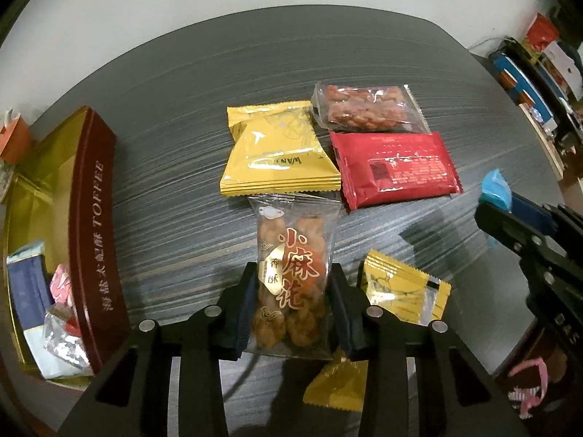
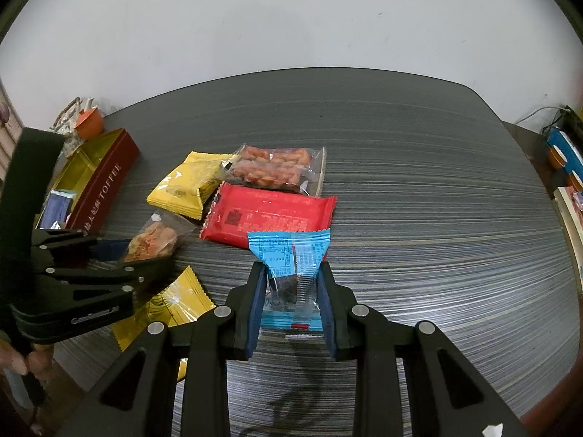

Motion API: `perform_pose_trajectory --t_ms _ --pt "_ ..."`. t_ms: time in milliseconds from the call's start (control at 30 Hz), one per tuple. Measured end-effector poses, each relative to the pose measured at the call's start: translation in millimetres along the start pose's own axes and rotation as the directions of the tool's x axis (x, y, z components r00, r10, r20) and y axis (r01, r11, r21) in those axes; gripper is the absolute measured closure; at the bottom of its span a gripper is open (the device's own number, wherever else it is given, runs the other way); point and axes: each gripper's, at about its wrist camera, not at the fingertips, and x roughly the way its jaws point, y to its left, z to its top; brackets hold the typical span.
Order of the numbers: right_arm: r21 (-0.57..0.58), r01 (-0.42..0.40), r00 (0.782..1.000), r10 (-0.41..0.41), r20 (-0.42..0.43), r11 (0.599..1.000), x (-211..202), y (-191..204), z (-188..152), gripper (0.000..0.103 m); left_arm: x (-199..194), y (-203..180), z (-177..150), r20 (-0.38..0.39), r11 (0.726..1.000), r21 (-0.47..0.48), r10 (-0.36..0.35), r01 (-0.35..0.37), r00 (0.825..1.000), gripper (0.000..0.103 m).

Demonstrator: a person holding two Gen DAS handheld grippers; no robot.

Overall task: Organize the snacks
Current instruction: 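Grasp the clear bag of orange twists with the left gripper while the right holds the blue candy, then carry the orange-twist bag into the gold tin and open the left gripper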

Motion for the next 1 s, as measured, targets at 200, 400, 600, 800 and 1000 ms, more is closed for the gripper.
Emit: perform_pose_trajectory --t_ms 200,400,600,800,1000 --pt "0.000 0.000 1.000 0.000 -0.003 1.000 1 0 0 0.078 -10 4 -13 -0.014 1.000 0.016 -0.018 0.018 1.000 0.064" --pt "0.002 0.001 1.000 -0.001 -0.005 1.000 1 1 0 0.078 -16 11 -31 -0.044 0.999 0.026 -0.047 0.048 0.998 0.064" --pt "0.000 0.004 1.000 -0.004 -0.005 1.000 2 2 -1 0.078 -21 21 -40 -0.064 0.998 0.055 -0.038 0.042 0.997 0.064" --pt "0.003 0.003 1.000 -0.003 -0.007 1.000 2 1 -1 0.078 -22 19 -47 -0.107 0.994 0.102 -0.024 0.035 0.994 0.064" --pt "0.005 0.007 1.000 -0.007 -0.006 1.000 2 1 -1 0.078 -23 16 -59 -0.125 0.989 0.141 -0.030 0.048 0.992 0.064"
